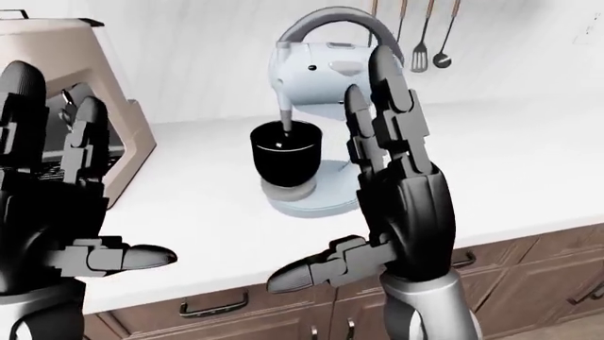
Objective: Open the stand mixer head.
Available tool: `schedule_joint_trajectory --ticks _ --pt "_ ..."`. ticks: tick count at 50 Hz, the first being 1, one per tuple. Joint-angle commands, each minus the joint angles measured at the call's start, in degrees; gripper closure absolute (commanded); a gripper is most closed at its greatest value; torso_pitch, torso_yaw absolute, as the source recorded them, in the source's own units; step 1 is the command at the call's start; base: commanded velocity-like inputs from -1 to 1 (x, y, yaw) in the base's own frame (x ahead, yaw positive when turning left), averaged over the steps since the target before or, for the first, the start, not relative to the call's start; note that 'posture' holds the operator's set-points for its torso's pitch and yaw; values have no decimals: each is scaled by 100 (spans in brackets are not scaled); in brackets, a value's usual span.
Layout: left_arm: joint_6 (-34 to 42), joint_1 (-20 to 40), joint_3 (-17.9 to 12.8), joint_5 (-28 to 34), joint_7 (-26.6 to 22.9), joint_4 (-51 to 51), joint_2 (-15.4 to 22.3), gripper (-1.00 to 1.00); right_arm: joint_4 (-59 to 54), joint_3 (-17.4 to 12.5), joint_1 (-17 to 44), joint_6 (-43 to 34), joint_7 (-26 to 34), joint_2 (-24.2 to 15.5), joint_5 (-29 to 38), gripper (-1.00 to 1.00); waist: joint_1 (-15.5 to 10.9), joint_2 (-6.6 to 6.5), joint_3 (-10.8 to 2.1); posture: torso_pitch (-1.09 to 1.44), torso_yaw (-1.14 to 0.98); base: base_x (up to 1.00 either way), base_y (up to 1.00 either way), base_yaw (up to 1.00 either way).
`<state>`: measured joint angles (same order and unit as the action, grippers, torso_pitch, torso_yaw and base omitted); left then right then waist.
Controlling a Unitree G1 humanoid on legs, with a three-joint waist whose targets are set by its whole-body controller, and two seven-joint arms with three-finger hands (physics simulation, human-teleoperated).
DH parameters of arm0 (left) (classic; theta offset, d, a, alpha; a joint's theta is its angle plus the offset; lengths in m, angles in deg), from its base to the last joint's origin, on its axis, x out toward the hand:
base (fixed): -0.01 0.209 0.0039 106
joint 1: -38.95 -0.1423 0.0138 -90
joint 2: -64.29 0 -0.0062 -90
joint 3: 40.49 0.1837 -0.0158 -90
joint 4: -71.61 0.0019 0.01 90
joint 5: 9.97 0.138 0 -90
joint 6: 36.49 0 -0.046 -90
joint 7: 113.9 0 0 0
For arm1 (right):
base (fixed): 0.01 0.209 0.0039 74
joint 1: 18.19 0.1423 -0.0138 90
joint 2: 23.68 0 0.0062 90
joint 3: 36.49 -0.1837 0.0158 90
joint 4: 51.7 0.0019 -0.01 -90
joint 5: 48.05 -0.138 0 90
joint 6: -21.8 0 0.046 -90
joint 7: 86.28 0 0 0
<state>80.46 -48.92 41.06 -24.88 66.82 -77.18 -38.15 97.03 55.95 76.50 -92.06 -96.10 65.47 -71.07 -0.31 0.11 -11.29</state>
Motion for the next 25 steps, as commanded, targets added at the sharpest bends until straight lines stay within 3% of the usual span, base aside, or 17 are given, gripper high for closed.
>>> schedule_joint_trajectory --ticks 1,3,4,5,8,10,12,14,15,16,18,25 --pt "-124 92 -71 12 -13 -120 -5 -100 126 -25 65 156 4 -19 10 -100 2 19 -83 -31 0 5 0 0" --pt "-146 148 -99 69 25 -64 -9 -100 126 -62 66 141 22 -7 9 -100 25 3 -166 -32 0 5 0 0" --pt "-148 135 -103 34 21 -95 -20 -100 126 -88 77 133 13 -16 -17 -100 26 13 -113 -32 0 5 0 0" --pt "-151 125 -95 39 26 -112 -20 -100 126 -100 78 134 2 -28 -31 -100 24 16 -235 -32 0 4 0 0" --pt "-158 116 -96 33 38 -120 -17 -100 126 -121 45 137 7 -34 -30 -100 31 23 -300 -32 0 5 0 0" --pt "-150 117 -109 20 40 -118 -15 -100 126 -176 8 105 25 -12 -71 -100 52 14 -134 -32 0 5 0 0" --pt "-189 91 -97 26 22 -91 -25 -100 126 -323 -72 67 -125 -66 -505 -100 57 8 -82 -32 0 5 0 0" --pt "-250 66 -68 52 -2 -32 -41 -100 126 -453 -197 162 -159 -192 -619 -100 56 13 -157 -32 0 5 0 0" --pt "-251 68 -71 51 -5 -30 -41 -100 126 -490 -200 168 -185 -226 -665 -100 55 20 -55 -32 0 5 0 0" --pt "-229 78 -76 46 2 -45 -38 -100 126 -540 -188 140 -217 -240 -738 -100 53 18 -31 -32 0 5 0 0" --pt "-181 109 -114 11 21 -69 -27 -100 126 -591 -203 132 -260 -266 -840 -100 44 35 -180 -32 0 4 0 0" --pt "-136 148 -169 -51 54 -69 -5 -100 127 -749 -321 41 -81 -89 -765 -100 30 60 -322 -32 0 4 0 0"
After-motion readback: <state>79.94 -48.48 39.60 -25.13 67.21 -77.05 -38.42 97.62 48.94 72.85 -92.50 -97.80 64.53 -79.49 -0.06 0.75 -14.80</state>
